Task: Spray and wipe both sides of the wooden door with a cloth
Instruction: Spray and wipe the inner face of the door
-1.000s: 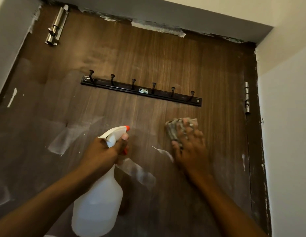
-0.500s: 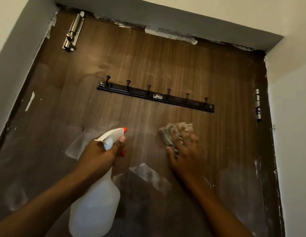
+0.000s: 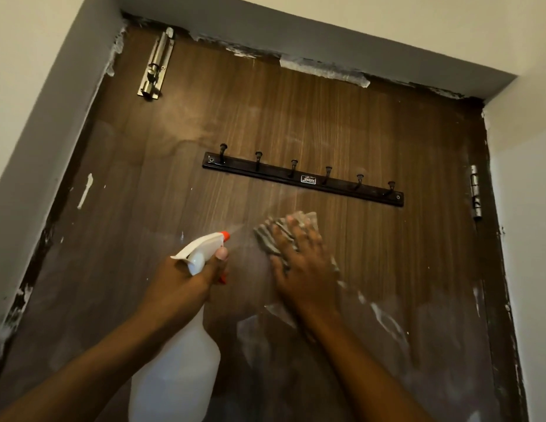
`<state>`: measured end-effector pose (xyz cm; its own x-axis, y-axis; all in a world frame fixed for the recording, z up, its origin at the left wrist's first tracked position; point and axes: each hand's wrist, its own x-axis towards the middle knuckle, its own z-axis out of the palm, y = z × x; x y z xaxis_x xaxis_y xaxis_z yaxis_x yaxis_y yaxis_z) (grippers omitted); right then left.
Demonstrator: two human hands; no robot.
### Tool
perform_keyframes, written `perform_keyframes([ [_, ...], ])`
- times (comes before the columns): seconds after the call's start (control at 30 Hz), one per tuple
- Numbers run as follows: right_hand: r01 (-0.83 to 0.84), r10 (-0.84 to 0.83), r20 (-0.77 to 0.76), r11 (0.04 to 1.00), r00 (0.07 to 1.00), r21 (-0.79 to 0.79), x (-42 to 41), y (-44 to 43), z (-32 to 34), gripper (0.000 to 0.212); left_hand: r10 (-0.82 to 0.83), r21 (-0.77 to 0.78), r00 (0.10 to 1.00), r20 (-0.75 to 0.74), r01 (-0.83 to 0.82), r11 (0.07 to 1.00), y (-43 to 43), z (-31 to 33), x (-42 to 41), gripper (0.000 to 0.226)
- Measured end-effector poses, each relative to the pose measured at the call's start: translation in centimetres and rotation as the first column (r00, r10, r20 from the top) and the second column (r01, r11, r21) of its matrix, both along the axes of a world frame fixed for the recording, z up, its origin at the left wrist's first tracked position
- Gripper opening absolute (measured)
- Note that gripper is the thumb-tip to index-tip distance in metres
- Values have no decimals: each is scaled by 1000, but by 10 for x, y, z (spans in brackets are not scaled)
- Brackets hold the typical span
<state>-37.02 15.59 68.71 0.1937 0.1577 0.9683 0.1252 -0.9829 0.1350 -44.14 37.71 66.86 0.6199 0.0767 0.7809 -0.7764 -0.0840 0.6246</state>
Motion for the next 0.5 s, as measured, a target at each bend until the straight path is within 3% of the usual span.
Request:
perform_keyframes([
  [0.1, 58, -69, 32, 962, 997, 268, -10, -52, 8, 57, 5, -4, 1000, -30, -5, 1000, 15, -9, 2, 31],
  [0.2, -6, -24, 46, 819, 999, 574, -15, -61, 48, 55, 41, -4, 999, -32, -41, 999, 30, -9, 1, 39],
  [0.27, -28, -24, 71, 760, 997, 649, -11, -31, 71, 55, 59, -34, 998, -38, -61, 998, 38, -6, 0, 39],
  [0.33, -55, -2, 94, 796, 996, 602, -2, 19, 74, 52, 53, -39, 998, -35, -54, 998, 46, -3, -1, 45],
  [0.4, -81, 50, 81, 894, 995, 440, 10, 74, 63, 51, 55, -44, 998, -24, -56, 997, 51, 0, -5, 50],
  [0.5, -102, 97, 39, 976, 995, 194, 19, 122, 51, 53, 106, -62, 994, -34, -108, 992, 52, 4, -9, 33],
])
